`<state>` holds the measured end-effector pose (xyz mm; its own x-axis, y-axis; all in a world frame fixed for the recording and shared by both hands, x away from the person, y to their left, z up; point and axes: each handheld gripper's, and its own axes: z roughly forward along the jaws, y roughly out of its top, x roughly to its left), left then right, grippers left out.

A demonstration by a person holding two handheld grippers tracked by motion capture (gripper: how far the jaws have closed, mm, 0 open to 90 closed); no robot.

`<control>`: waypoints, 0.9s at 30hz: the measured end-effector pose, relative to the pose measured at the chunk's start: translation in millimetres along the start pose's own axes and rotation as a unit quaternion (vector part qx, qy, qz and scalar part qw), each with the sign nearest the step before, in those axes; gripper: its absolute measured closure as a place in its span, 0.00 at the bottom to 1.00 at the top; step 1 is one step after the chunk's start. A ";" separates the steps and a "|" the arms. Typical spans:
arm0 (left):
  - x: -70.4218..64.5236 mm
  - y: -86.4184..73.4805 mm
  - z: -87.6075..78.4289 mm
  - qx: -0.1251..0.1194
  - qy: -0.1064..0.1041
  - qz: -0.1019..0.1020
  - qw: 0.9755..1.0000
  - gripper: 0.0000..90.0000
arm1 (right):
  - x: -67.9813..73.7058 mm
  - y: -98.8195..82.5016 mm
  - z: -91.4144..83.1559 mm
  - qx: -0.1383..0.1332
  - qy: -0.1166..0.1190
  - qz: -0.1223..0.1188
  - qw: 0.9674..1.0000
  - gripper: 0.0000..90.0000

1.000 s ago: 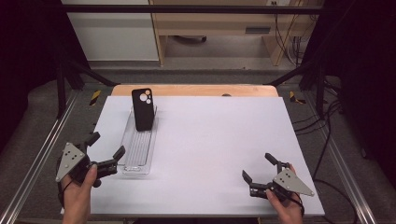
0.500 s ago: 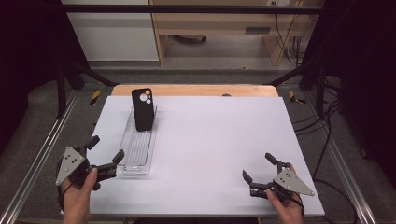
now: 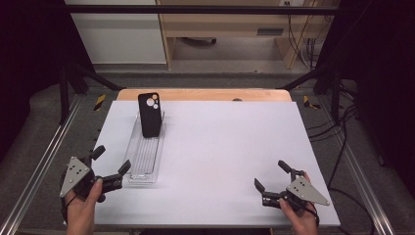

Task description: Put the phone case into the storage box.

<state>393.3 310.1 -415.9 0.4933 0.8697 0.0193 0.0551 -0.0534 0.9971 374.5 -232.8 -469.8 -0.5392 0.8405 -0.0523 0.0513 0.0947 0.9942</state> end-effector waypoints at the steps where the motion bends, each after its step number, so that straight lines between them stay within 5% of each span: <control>1: -0.1 -0.8 0.0 0.000 0.000 -0.001 1.000 0.01 | 0.0 0.1 -0.1 0.000 0.000 0.000 1.000 0.02; 27: -13.8 -21.0 6.9 0.007 -0.027 0.004 1.000 0.01 | -0.8 0.1 -0.7 0.000 -0.001 -0.001 1.000 0.02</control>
<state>391.4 295.8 -437.6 0.5404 0.8411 0.0229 0.0633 -0.0677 0.9957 374.2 -233.8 -469.5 -0.5375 0.8415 -0.0538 0.0506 0.0959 0.9941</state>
